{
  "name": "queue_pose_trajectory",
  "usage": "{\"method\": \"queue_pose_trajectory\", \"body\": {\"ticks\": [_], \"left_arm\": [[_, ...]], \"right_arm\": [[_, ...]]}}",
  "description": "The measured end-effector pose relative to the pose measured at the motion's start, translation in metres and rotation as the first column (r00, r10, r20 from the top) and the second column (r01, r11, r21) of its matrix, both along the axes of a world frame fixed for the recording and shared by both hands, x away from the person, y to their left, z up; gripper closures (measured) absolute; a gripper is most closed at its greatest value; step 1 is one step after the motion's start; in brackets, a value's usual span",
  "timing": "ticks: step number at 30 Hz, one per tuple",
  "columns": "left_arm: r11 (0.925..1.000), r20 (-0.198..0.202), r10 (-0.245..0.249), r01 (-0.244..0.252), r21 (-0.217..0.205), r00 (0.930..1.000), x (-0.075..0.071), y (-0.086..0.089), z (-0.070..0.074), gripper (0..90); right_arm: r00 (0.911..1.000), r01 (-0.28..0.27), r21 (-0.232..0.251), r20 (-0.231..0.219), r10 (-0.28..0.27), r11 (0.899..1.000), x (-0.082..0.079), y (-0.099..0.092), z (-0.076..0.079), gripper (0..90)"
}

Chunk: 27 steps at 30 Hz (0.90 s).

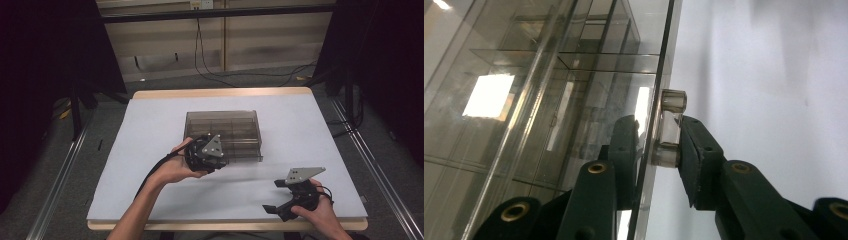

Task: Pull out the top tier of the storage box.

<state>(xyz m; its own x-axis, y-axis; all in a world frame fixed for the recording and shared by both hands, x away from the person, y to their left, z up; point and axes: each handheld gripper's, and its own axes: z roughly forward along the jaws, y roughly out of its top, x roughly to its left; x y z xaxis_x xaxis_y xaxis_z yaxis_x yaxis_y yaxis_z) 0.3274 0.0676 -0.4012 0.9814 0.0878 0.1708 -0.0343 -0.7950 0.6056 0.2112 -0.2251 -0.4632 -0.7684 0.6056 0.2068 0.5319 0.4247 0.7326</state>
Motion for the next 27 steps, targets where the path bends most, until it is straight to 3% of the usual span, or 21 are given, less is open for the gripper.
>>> {"method": "queue_pose_trajectory", "body": {"ticks": [27], "left_arm": [[0.9991, -0.037, -0.039, 0.04, 0.016, 0.9986, -0.01, 0.0002, 0.001, 72.6]], "right_arm": [[1.0, -0.003, 0.003, -0.001, 0.003, 1.0, 0.001, 0.0008, -0.0008, 4.8]]}}
